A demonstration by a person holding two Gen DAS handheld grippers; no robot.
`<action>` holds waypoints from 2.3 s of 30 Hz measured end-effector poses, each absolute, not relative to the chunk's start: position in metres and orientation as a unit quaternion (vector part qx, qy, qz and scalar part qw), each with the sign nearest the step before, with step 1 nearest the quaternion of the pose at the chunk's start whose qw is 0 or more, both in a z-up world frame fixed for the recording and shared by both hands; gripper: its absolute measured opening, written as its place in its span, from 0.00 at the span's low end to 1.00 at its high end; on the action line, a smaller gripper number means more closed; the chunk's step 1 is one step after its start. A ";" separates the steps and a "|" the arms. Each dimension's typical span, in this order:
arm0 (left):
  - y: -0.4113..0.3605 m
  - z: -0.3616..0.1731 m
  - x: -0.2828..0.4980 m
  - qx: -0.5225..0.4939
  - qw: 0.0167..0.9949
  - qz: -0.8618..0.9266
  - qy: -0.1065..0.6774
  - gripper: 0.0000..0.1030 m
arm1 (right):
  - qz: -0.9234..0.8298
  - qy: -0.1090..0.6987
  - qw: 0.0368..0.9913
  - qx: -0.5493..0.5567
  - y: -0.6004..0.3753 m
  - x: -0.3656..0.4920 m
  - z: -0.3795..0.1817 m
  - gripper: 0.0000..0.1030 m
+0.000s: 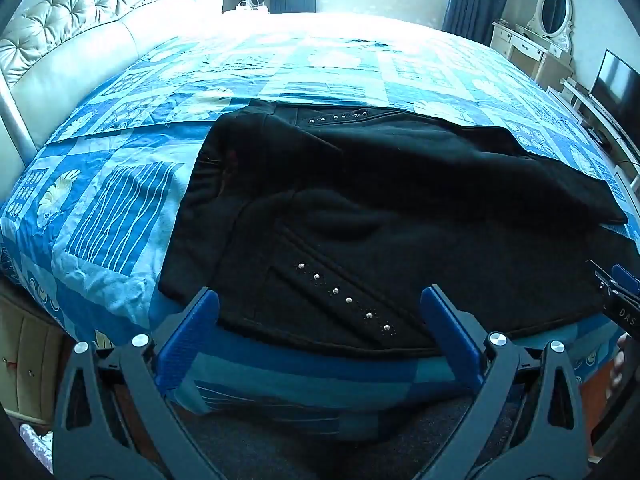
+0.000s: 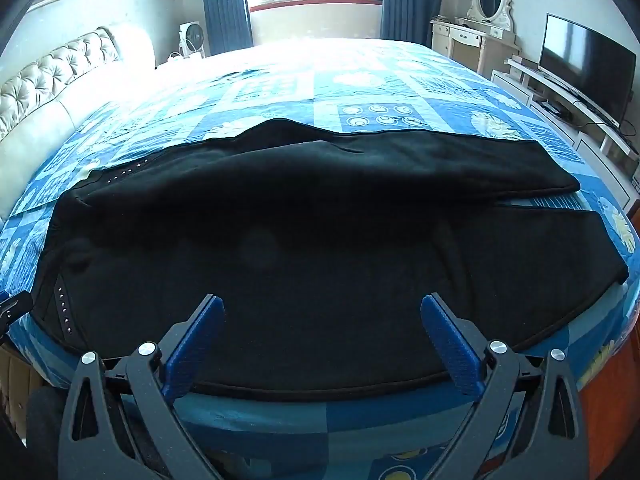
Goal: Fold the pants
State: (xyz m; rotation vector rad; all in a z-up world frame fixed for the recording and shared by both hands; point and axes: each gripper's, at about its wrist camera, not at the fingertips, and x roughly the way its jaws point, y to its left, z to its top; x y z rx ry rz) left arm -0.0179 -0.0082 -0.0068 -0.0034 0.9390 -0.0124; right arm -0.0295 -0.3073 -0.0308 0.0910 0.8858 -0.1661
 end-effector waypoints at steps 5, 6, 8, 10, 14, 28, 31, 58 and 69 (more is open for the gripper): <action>-0.011 -0.005 -0.015 0.010 0.890 -0.011 0.455 0.98 | -0.082 0.429 0.899 0.038 -0.306 -0.028 -0.032 0.95; -0.012 -0.005 -0.016 0.011 0.890 -0.013 0.456 0.98 | -0.082 0.430 0.898 0.038 -0.306 -0.028 -0.032 0.95; -0.013 -0.005 -0.015 0.012 0.890 -0.014 0.456 0.98 | -0.083 0.432 0.897 0.038 -0.306 -0.027 -0.032 0.95; -0.014 -0.005 -0.016 0.014 0.890 -0.015 0.455 0.98 | -0.082 0.431 0.898 0.039 -0.306 -0.027 -0.033 0.95; -0.015 -0.004 -0.017 0.015 0.892 -0.014 0.451 0.98 | -0.081 0.430 0.898 0.036 -0.304 -0.027 -0.032 0.95; -0.018 0.001 -0.020 0.014 0.894 -0.013 0.448 0.98 | -0.077 0.432 0.898 0.030 -0.300 -0.028 -0.034 0.95; -0.018 0.001 -0.020 0.014 0.894 -0.013 0.448 0.98 | -0.076 0.433 0.898 0.029 -0.299 -0.028 -0.035 0.95; -0.016 -0.001 -0.019 0.014 0.893 -0.006 0.450 0.98 | -0.074 0.437 0.896 0.024 -0.298 -0.028 -0.042 0.95; -0.015 -0.003 -0.019 0.016 0.893 -0.004 0.450 0.98 | -0.075 0.436 0.897 0.024 -0.297 -0.028 -0.042 0.95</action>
